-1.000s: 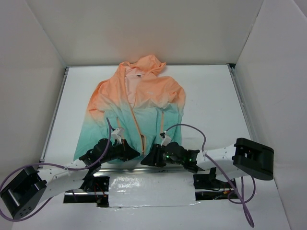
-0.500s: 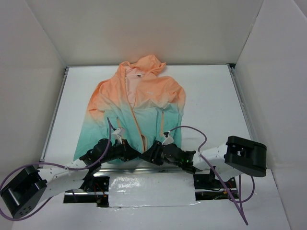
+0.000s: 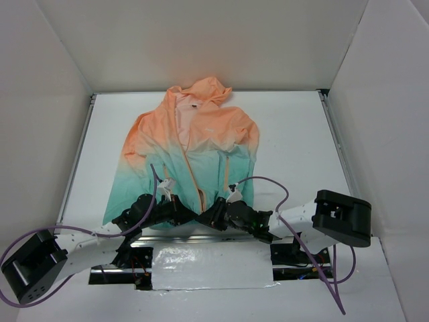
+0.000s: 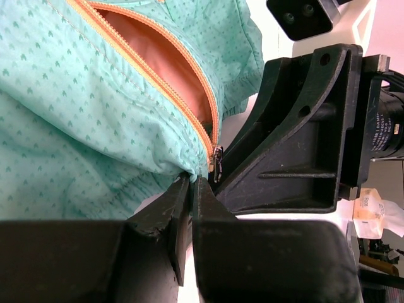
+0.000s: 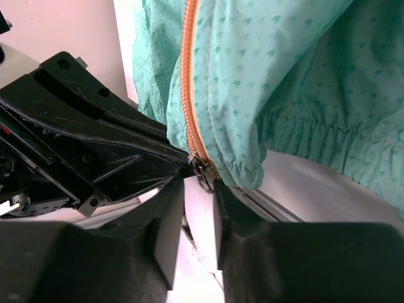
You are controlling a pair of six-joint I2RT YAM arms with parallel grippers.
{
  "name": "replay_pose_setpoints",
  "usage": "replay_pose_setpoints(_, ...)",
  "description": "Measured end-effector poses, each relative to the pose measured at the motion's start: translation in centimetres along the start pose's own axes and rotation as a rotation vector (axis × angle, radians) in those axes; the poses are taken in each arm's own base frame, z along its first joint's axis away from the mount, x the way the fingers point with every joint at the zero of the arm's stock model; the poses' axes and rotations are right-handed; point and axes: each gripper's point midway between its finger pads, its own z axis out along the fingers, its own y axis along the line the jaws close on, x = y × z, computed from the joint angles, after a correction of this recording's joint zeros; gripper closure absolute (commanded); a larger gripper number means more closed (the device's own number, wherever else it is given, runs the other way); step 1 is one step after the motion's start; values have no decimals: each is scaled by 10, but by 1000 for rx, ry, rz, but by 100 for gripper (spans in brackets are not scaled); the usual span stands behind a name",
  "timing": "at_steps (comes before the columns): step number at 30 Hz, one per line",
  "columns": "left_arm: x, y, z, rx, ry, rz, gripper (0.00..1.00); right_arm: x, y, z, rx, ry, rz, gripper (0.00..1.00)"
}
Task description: Zip up the jacket
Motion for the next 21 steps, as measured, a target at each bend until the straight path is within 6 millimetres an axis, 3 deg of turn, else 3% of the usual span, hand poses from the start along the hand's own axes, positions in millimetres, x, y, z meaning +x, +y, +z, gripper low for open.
replay_pose_setpoints(7,0,0,0,1,1,0,100,-1,2,-1,-4,-4,3,80)
replay_pose_setpoints(14,2,1,1,-3,7,-2,100,-1,1,-1,-1,-3,4,100)
replay_pose_setpoints(21,2,0,1,0,6,0,100,-1,3,-3,-3,-3,16,100)
